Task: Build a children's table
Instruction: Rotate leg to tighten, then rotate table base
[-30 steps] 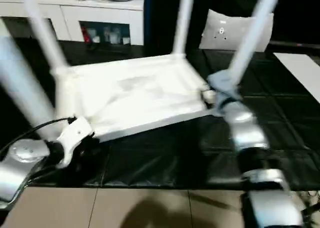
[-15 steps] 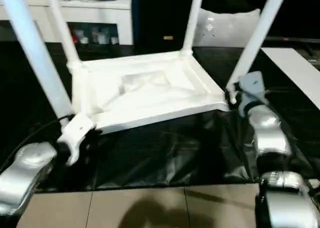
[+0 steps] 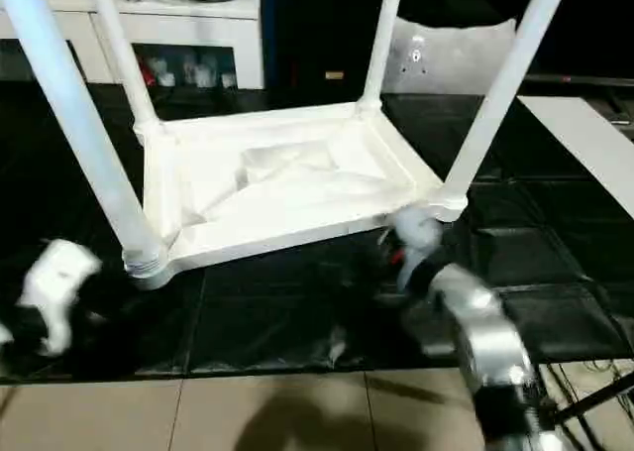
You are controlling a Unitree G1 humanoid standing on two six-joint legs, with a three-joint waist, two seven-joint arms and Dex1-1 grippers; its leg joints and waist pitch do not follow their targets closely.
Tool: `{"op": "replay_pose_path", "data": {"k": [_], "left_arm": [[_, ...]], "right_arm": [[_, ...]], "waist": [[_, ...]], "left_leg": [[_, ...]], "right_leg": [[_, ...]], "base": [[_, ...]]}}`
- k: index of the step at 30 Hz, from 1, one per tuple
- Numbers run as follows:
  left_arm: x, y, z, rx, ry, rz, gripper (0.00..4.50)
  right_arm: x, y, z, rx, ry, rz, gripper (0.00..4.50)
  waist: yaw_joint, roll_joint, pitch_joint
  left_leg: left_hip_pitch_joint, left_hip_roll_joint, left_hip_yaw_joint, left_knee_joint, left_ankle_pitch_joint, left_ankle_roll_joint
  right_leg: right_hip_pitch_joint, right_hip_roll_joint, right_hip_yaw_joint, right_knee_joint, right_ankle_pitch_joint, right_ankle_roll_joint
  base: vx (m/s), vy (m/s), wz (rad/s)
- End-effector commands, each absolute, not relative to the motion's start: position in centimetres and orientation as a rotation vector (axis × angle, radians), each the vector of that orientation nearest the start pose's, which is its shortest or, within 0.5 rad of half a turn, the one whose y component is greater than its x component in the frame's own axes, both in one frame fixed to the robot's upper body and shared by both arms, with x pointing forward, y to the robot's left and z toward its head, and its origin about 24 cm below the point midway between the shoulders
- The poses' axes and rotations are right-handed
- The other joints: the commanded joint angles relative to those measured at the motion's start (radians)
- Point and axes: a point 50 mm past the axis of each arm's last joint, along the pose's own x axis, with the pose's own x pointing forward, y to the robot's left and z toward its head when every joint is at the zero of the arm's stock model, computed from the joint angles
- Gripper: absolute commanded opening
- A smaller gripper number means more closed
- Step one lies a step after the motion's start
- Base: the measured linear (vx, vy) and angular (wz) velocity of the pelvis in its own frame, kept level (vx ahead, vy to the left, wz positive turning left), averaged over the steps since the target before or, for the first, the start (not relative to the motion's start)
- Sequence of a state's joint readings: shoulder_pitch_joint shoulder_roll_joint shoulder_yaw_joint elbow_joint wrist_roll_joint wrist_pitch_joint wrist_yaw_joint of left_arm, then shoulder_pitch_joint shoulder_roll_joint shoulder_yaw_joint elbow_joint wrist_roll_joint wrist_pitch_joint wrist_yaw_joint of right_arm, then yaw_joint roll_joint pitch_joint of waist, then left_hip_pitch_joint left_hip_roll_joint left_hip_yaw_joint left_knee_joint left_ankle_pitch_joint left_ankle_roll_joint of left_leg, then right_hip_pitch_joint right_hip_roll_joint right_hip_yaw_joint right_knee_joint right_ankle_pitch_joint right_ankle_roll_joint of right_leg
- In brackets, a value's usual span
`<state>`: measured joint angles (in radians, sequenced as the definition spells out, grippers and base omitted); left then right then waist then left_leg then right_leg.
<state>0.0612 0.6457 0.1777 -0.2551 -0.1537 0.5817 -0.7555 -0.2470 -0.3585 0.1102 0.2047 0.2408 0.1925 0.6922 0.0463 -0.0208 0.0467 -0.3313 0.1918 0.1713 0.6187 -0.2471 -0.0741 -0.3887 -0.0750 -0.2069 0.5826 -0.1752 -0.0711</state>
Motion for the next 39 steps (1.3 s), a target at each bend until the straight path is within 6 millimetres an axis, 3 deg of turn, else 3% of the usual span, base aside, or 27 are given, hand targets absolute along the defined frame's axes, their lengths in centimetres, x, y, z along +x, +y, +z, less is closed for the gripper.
{"op": "replay_pose_path", "data": {"k": [1,7,10,14,17,18,23,28,31,39], "left_arm": [[22.9,27.0,9.4,0.342,0.457,-0.503,3.54],[24.1,27.3,10.7,0.32,0.368,-0.507,3.97],[25.6,25.4,11.2,0.218,0.3,-0.576,4.24],[27.1,23.6,11.2,0.157,0.258,-0.635,4.46],[27.8,22.8,11.2,0.14,0.232,-0.658,4.46],[28.4,21.5,11.2,0.048,0.197,-0.714,4.46],[29.0,19.4,11.0,-0.049,0.177,-0.823,4.46],[28.2,16.4,11.2,-0.115,0.182,-1.028,4.46],[26.9,14.8,11.4,-0.147,0.205,-1.179,4.46],[25.0,11.6,11.6,-0.159,0.241,-1.375,4.46]], "right_arm": [[28.0,-15.6,5.0,-0.061,0.236,0.832,4.5],[28.2,-15.4,4.6,-0.081,0.255,0.804,4.5],[28.6,-15.1,4.3,-0.118,0.276,0.757,4.5],[29.1,-14.9,3.7,-0.171,0.303,0.708,4.5],[29.5,-14.9,3.3,-0.201,0.318,0.668,4.5],[30.0,-15.3,2.8,-0.237,0.345,0.587,4.5],[30.9,-16.1,2.2,-0.275,0.393,0.469,4.5],[31.7,-16.7,1.7,-0.345,0.435,0.402,4.5],[32.5,-15.9,2.1,-0.323,0.407,0.388,4.5],[33.7,-12.2,3.7,-0.33,0.313,0.508,4.5]], "waist": [[0.002,0.02,-0.045],[0.009,0.021,-0.049],[0.019,0.014,-0.052],[0.02,0.012,-0.055],[0.018,0.01,-0.056],[0.016,0.007,-0.057],[0.022,0.009,-0.06],[0.028,0.007,-0.059],[0.029,0.005,-0.06],[-0.004,0.004,-0.055]], "left_leg": [[-0.001,0.062,-0.033,-0.084,-0.185,0.075],[0.002,0.065,-0.033,-0.086,-0.144,0.05],[-0.002,0.066,-0.031,-0.085,-0.105,0.042],[-0.003,0.065,-0.031,-0.083,-0.09,0.035],[-0.004,0.063,-0.03,-0.081,-0.065,0.033],[-0.004,0.063,-0.028,-0.08,-0.053,0.031],[-0.002,0.066,-0.027,-0.079,-0.032,0.029],[0.0,0.068,-0.023,-0.08,-0.041,0.018],[-0.002,0.069,-0.023,-0.081,-0.043,0.015],[-0.011,0.059,-0.023,-0.078,-0.068,0.021]], "right_leg": [[0.051,-0.096,0.089,-0.102,-0.409,0.003],[0.053,-0.103,0.099,-0.089,-0.336,-0.036],[0.058,-0.11,0.103,-0.081,-0.305,-0.056],[0.061,-0.111,0.104,-0.08,-0.305,-0.051],[0.061,-0.109,0.104,-0.075,-0.28,-0.053],[0.06,-0.11,0.105,-0.076,-0.275,-0.054],[0.061,-0.113,0.108,-0.067,-0.237,-0.076],[0.061,-0.115,0.11,-0.066,-0.248,-0.079],[0.065,-0.116,0.111,-0.064,-0.254,-0.075],[0.069,-0.109,0.108,-0.071,-0.297,-0.061]], "base": [[0.0,0.0,0.0],[0.0,0.0,0.0],[0.0,0.0,0.0],[0.0,0.0,0.0],[0.0,0.0,0.0],[0.0,0.0,0.0],[0.0,0.0,0.0],[0.0,0.0,0.0],[0.0,0.0,0.0],[0.0,0.0,0.0]]}}
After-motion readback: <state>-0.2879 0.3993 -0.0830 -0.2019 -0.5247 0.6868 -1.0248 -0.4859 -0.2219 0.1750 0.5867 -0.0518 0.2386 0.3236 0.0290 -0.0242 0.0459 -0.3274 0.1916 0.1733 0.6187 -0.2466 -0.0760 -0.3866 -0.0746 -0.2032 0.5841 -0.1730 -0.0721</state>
